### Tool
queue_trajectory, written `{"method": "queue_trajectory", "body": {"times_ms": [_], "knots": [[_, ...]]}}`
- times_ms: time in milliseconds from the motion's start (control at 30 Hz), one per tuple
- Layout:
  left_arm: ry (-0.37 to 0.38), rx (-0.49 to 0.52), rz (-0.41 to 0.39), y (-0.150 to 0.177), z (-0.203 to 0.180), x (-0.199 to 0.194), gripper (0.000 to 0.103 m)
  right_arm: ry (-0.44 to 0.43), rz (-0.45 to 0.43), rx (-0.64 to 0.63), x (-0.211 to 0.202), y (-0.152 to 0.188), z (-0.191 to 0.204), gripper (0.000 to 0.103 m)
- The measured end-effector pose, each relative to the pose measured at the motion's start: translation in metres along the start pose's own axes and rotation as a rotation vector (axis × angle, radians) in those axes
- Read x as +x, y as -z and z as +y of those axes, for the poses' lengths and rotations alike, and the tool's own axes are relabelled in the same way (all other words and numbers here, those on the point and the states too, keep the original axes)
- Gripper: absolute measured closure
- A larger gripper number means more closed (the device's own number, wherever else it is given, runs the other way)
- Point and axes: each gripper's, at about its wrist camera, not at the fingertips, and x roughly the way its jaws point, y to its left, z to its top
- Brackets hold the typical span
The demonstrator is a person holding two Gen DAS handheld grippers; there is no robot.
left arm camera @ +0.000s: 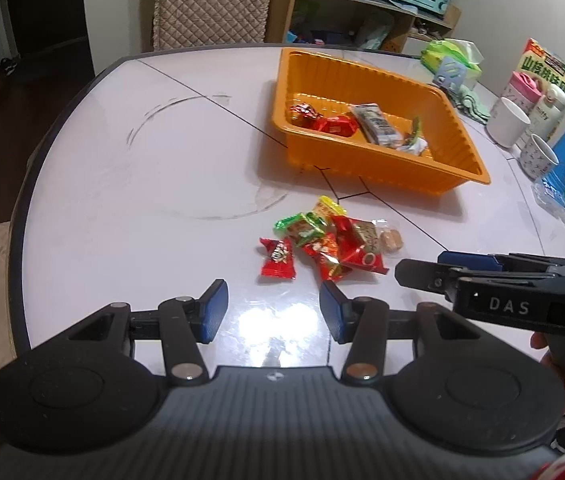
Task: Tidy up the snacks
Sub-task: 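Grasp the red-white candy with the right tool while the left tool grasps a red candy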
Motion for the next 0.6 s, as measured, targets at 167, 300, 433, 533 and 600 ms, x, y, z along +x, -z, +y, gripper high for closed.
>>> {"method": "queue_trajectory", "body": {"times_ms": [167, 300, 433, 533, 600], "knots": [[-0.006, -0.005, -0.001, -0.004, 0.004, 0.006, 0.056, -0.019, 0.013, 0.021, 0.014, -0.008, -0.001, 0.050], [-0.009, -0.013, 0.000, -0.006, 0.008, 0.010, 0.056, -0.017, 0.015, 0.026, 0.026, -0.015, -0.001, 0.054], [-0.014, -0.018, 0.004, -0.007, 0.011, 0.014, 0.056, -0.006, 0.027, 0.044, 0.038, -0.021, -0.003, 0.057], [-0.015, -0.023, 0.007, -0.008, 0.013, 0.016, 0.056, -0.007, 0.036, 0.056, 0.047, -0.024, -0.004, 0.059], [-0.017, -0.025, 0.010, -0.008, 0.015, 0.018, 0.056, -0.005, 0.045, 0.057, 0.052, -0.026, -0.004, 0.060]]}}
